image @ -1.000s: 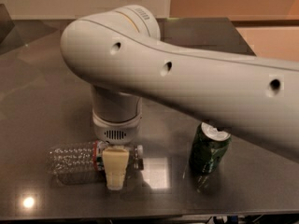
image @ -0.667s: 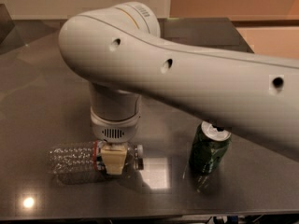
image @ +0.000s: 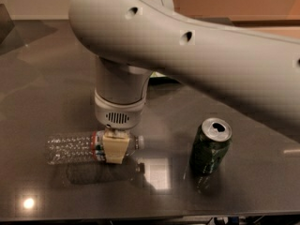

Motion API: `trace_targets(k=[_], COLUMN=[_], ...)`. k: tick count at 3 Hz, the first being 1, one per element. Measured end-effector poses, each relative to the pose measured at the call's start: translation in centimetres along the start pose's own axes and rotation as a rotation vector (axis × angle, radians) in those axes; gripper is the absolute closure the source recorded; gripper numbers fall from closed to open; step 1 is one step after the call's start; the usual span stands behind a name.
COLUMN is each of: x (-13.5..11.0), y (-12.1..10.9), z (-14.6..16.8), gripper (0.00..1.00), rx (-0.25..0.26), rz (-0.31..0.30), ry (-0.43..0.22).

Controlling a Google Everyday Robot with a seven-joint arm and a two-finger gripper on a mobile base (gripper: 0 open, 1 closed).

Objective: Pick water bottle

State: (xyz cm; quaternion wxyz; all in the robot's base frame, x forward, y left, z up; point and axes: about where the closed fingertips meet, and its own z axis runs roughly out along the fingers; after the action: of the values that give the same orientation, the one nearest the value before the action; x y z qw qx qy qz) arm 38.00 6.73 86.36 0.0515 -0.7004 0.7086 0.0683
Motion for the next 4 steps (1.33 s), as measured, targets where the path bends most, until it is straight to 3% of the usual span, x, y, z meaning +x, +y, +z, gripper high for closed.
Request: trace_targets(k=[1,4], x=[-0.4,-1.7], y=[-0.6,-1.6], z=[-3.3,-13.0], gripper=[1.00,1.00], rx=[0.010,0.113], rz=[-0.039,-0.170], ry=[-0.026,-0.082])
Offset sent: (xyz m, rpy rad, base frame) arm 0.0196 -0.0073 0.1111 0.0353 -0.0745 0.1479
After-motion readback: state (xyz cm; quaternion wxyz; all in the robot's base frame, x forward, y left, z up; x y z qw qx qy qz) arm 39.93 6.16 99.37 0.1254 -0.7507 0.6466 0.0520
